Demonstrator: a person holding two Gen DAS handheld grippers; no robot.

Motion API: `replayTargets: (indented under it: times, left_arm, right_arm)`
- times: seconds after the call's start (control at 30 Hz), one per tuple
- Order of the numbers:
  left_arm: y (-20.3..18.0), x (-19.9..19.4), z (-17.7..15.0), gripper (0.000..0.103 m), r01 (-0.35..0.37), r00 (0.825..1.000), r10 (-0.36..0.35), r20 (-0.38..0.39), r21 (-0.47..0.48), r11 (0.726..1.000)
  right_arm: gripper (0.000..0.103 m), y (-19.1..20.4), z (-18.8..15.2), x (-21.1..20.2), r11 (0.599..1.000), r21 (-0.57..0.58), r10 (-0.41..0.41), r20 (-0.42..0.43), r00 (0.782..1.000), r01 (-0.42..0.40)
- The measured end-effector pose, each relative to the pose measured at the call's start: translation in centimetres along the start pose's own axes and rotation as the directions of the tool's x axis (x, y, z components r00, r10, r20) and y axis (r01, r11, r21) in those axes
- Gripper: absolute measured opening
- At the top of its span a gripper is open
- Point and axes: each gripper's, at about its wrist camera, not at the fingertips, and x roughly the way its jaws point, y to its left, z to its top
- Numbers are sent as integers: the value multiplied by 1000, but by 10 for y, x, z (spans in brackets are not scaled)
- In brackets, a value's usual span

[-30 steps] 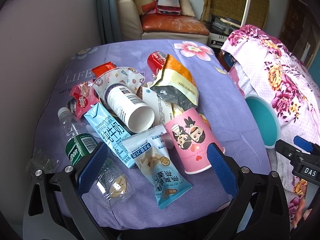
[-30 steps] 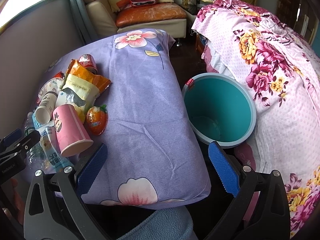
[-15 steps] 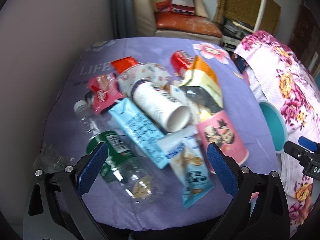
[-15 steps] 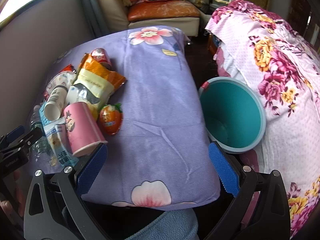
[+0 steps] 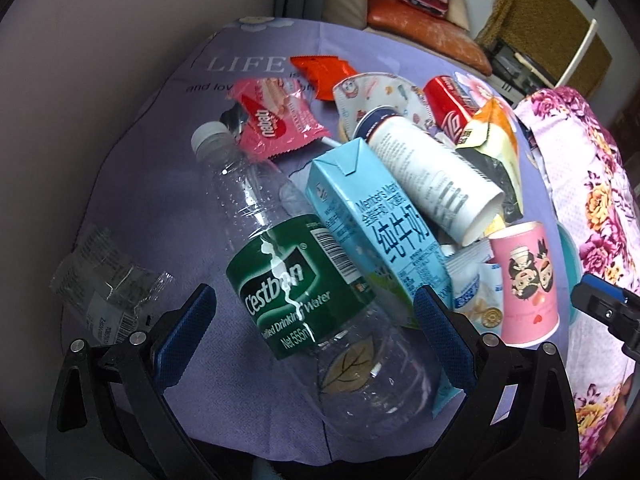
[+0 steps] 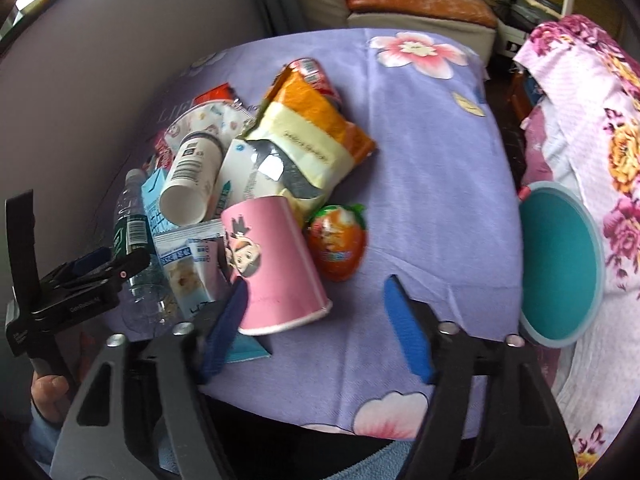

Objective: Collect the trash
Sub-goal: 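Grasp the clear Cestbon water bottle with the left gripper while the right gripper grasps the pink paper cup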

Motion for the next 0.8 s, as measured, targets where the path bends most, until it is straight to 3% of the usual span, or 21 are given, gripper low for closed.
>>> replayTargets:
  times: [0.07,0.13,0.37,0.53,0.6,0.63,0.7,0.8]
  left_arm:
    - [5,1,1,94,3,1000,-3,6,-10,1000]
    - [8,3,2,80,14,1000,-14,5,-7,1000]
    - [3,4,0,80,-5,1000,5,11,38,999]
    - [8,25,0,87,-10,998,10,-61,-3,1000]
    - [11,33,-1,87,7,996,-9,-87,-25,1000]
    - [12,35,-2,86,18,996,-20,-91,-30,999]
    - [11,33,-3,78,23,997,-24,-76,-24,999]
    - [10,22,-3,76,8,1000,-8,-30,-8,1000]
  right_arm:
    - [62,4,4,9,1000,-12,7,-27,1000,-8]
    - [62,11,7,18,999,-40,3,-52,999,-5]
    - [67,28,10,43,996,-86,5,-116,993,-15]
    - [67,32,10,55,996,-93,1,-128,992,-13]
    - [63,31,9,55,995,-95,5,-111,994,-16]
    - [58,30,8,53,995,-94,16,-97,995,-25]
    - [56,29,5,48,995,-86,33,-79,996,-40]
    - [56,23,4,39,996,-64,56,-59,997,-60]
